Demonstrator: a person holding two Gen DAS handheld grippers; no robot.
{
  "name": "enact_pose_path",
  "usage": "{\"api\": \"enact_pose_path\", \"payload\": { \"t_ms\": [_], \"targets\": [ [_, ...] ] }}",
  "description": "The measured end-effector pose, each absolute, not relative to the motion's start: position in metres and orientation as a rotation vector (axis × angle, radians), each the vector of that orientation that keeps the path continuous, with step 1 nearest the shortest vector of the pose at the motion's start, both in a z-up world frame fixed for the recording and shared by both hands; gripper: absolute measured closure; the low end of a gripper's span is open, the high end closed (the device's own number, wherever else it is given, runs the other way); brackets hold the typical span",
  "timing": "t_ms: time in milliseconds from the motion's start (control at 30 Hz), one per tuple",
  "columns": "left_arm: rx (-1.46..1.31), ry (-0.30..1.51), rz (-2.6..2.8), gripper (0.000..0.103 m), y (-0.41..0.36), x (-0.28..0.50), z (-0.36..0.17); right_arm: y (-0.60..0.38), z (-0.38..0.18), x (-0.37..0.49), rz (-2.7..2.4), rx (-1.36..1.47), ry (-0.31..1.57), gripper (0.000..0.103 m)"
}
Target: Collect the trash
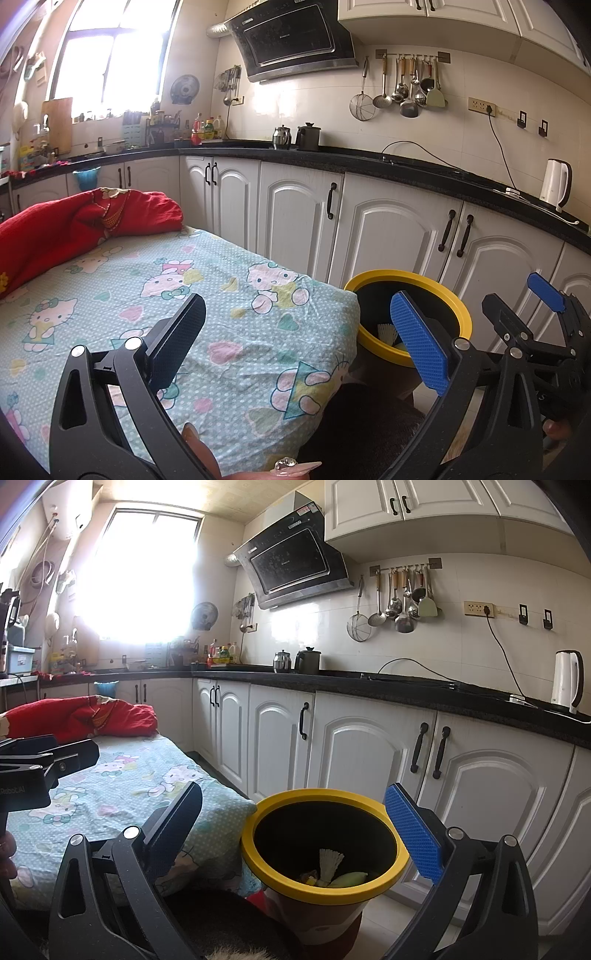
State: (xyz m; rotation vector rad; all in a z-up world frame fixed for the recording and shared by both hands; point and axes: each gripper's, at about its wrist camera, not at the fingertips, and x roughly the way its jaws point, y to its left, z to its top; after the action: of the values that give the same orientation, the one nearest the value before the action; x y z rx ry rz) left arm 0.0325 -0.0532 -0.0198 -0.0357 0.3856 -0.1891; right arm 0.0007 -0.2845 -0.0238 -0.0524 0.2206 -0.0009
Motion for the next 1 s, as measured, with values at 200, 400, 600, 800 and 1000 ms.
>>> {"api": "enact_pose_path", "payload": {
  "t_ms": [200,400,600,800,1000],
  "targets": [
    [-0.036,0.389,-0.188,0.011,-0.054,0.033,-0.020,-0.285,-0.024,0.001,-0.001,-0.052,0.221,0.006],
    [-0.033,0.392,-0.182,0.011,-0.054,0.034,-0.020,-0.283,-0.024,0.002,0.000,-0.049,0.224,0.006],
    [-0.041,0.415,-0.194,0.011,-0.052,0.035,-0.022,-0.279,-0.025,0.006,0.007,-0.047,0.245,0.006],
    [-0.112,0.482,-0.163,0.011,-0.025,0.040,-0.021,-0.261,-0.019,0.023,0.083,-0.039,0.310,0.006],
    [-0.178,0.527,0.116,0.011,0.094,0.020,-0.012,-0.136,0.001,0.043,0.435,-0.074,0.359,0.006]
  ]
}}
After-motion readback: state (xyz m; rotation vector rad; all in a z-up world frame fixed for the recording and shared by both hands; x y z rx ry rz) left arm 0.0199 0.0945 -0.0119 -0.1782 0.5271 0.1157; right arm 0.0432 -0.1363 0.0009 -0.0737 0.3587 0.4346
